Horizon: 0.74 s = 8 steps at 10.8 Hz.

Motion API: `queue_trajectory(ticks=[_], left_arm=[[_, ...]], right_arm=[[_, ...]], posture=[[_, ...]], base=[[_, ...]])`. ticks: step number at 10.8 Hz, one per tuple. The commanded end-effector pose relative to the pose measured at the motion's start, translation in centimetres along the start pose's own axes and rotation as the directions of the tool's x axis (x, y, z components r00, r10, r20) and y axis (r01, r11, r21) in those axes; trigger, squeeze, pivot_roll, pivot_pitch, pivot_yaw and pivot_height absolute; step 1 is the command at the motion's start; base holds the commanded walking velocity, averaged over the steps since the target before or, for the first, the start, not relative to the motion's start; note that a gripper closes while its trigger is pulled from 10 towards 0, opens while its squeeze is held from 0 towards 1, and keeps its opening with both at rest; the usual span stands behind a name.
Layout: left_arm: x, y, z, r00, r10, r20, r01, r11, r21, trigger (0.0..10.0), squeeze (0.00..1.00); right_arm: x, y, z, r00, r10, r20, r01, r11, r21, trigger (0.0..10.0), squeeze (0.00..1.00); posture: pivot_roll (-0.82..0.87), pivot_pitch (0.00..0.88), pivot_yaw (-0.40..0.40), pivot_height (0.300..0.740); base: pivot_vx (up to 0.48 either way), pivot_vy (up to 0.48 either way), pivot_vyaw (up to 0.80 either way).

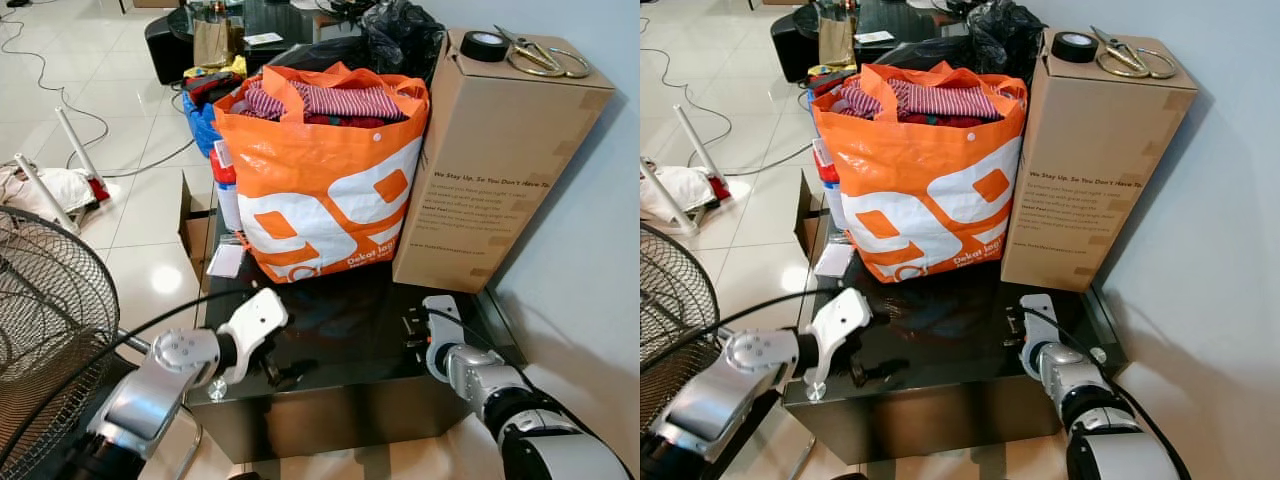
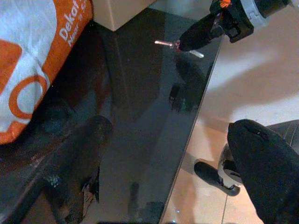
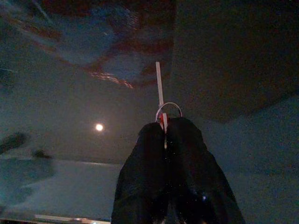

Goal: Hang keys on a hook

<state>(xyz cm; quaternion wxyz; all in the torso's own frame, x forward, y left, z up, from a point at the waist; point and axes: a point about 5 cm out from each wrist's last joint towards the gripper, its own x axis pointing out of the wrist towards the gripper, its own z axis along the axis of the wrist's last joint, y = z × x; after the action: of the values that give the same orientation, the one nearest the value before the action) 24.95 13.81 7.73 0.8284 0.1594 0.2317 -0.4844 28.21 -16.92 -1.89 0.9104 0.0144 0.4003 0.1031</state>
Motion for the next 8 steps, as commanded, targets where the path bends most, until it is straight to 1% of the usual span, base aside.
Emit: queue_trajectory(ticks=[1,2,3,4,5,6,7,8], left_arm=[[0.0,0.2,0.1,1.000,0.004,-0.003,-0.004,1.000,0.012,10.0,0.09],[-0.1,0.2,0.1,1.000,0.010,-0.001,-0.010,1.000,0.011,10.0,0.09],[-0.1,0.3,0.1,1.000,0.012,0.000,-0.012,1.000,0.011,10.0,0.08],[0.0,0.4,0.1,1.000,0.011,0.001,-0.011,1.000,0.012,10.0,0.09],[0.1,0.5,0.2,1.000,0.004,0.001,-0.004,1.000,0.016,10.0,0.09],[0.2,0.5,0.2,1.000,-0.002,0.000,0.002,1.000,0.020,10.0,0.09],[0.2,0.5,0.2,1.000,-0.007,-0.001,0.007,1.000,0.023,10.0,0.09],[0.1,0.5,0.2,1.000,-0.006,-0.002,0.006,1.000,0.023,10.0,0.09]], right_arm=[[-0.3,-0.3,1.0,0.997,0.049,0.061,-0.049,0.999,-0.006,0.0,0.00],[-0.8,-0.4,1.8,0.982,0.126,0.144,-0.132,0.991,0.033,0.0,0.00],[-1.1,-0.3,2.2,0.967,0.169,0.190,-0.181,0.982,0.049,0.0,0.00],[-1.8,-0.4,2.5,0.943,0.226,0.244,-0.241,0.970,0.034,0.0,0.00],[-2.0,-0.6,2.1,0.951,0.221,0.214,-0.224,0.975,-0.011,0.0,0.00],[-1.9,-0.6,1.8,0.960,0.206,0.191,-0.203,0.979,-0.036,0.0,0.00],[-1.9,0.0,1.3,0.965,0.217,0.145,-0.207,0.975,-0.081,10.0,0.00],[-1.9,0.4,1.3,0.962,0.238,0.137,-0.227,0.969,-0.093,10.0,0.00]], posture=[[-0.02,0.000,-0.005,0.740],[-0.02,0.000,-0.006,0.740],[-0.02,0.000,-0.004,0.740],[-0.03,0.000,0.005,0.740],[-0.04,0.000,0.013,0.740],[-0.04,0.000,0.015,0.740],[-0.03,0.000,0.015,0.740],[-0.03,0.000,0.014,0.740]], base=[[0.000,0.000,0.00],[0.000,0.000,0.00],[0.000,0.000,0.00],[0.000,0.000,0.00],[0.000,0.000,0.00],[0.000,0.000,0.00],[0.000,0.000,0.00],[0.000,0.000,0.00]])
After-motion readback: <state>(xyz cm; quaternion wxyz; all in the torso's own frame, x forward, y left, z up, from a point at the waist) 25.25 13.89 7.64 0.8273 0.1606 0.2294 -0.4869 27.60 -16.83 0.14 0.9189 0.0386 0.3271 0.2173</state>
